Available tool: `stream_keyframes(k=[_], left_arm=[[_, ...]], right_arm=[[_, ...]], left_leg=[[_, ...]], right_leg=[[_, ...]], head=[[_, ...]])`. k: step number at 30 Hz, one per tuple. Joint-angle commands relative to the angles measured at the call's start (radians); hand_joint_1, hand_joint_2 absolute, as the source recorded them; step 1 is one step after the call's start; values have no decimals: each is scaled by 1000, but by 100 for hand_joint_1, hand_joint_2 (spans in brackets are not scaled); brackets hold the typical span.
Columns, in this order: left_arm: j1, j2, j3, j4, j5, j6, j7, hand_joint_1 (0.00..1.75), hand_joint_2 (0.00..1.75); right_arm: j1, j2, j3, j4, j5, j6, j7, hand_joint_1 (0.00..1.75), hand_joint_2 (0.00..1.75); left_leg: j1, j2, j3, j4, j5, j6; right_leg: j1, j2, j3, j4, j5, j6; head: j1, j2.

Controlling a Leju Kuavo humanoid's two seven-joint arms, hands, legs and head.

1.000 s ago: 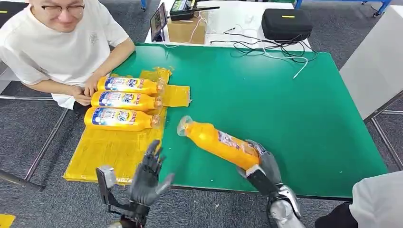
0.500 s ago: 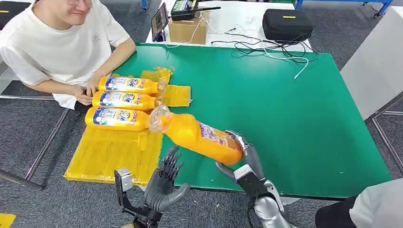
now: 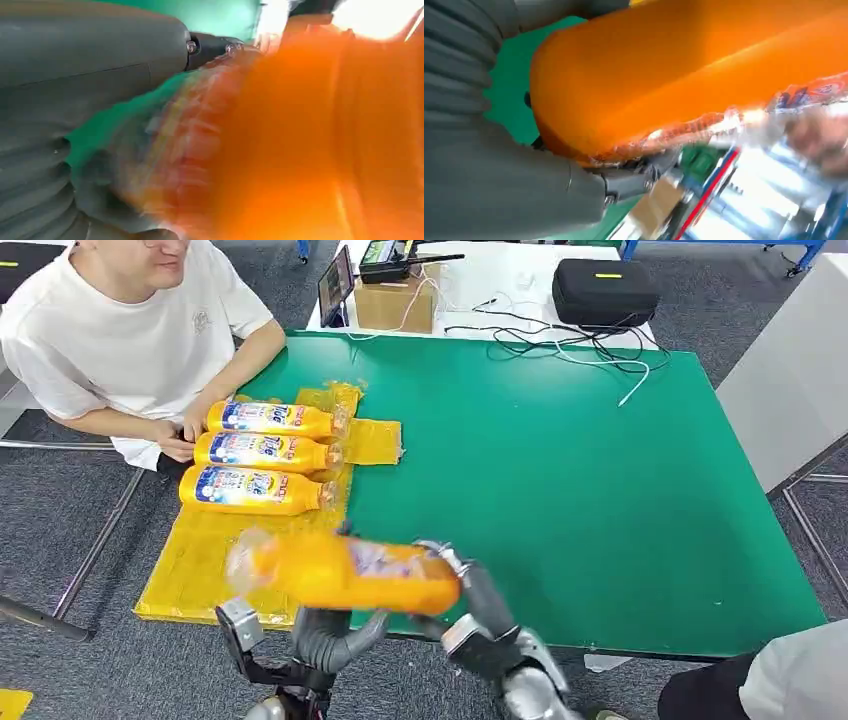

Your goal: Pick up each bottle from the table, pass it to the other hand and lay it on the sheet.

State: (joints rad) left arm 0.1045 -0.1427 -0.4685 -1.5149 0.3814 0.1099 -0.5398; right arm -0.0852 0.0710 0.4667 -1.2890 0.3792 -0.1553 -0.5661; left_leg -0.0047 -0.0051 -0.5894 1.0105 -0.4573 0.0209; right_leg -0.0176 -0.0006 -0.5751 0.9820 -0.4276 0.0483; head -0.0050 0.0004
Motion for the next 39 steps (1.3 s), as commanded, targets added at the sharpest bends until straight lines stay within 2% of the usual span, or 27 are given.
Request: stream_keyframes(k=[1, 4, 22, 26, 27, 28, 33, 34, 39], left_arm=[[-25, -5, -34, -12, -67, 38, -38, 0, 175], [-11, -5, -60, 4, -134, 108, -94, 0, 175], [-17, -6, -64, 15, -136, 127, -109, 0, 175], [-37, -11, -51, 34, 2, 13, -47, 0, 175], [-47, -18, -39, 49, 58, -36, -11, 79, 175], [-54, -23, -30, 61, 88, -66, 6, 175, 175], [-60, -27, -15, 100, 132, -134, 20, 175, 175], [-58, -26, -13, 112, 165, -147, 68, 175, 175], [-57, -12, -3, 102, 115, -66, 104, 175, 175]], right_arm=[[-27, -24, 220, 77, 40, 8, 46, 175, 175], [-17, -35, 257, 50, 56, 3, 64, 175, 175], [-21, -44, 273, 38, 55, 17, 70, 175, 175], [-54, -57, 280, 53, 41, 33, 77, 175, 175], [-68, -55, 268, 68, 26, 39, 75, 175, 175], [-77, -55, 265, 77, 20, 47, 71, 175, 175], [-76, -36, 245, 71, -42, 97, 53, 175, 175], [-54, -18, 217, 45, -60, 52, 24, 0, 0], [3, -12, 203, -65, -61, -52, 2, 0, 0]], left_leg=[[2, 1, 4, -1, -1, -2], [1, 0, 3, -1, -1, -1], [1, -1, 2, -1, 0, -1], [1, -1, 3, -1, 0, -1], [1, -1, 2, -1, 0, -1], [1, -1, 2, -1, 0, -1], [1, -1, 2, -1, 0, -1], [0, 0, 1, -1, 0, -1], [0, -1, 1, -1, 0, -1]], right_leg=[[2, 0, 4, -1, -1, -3], [1, 0, 3, -1, 0, -2], [1, -1, 3, -1, -1, -1], [1, -1, 3, -1, -1, -2], [1, -1, 2, -1, 0, -2], [1, -2, 2, -1, 0, -1], [1, -1, 2, -1, 0, -2], [0, -1, 1, -1, 0, -1], [0, -1, 1, 0, -1, -2]], head=[[0, 0], [0, 0], [0, 0], [0, 0], [0, 0], [0, 0], [0, 0], [0, 0], [0, 0]])
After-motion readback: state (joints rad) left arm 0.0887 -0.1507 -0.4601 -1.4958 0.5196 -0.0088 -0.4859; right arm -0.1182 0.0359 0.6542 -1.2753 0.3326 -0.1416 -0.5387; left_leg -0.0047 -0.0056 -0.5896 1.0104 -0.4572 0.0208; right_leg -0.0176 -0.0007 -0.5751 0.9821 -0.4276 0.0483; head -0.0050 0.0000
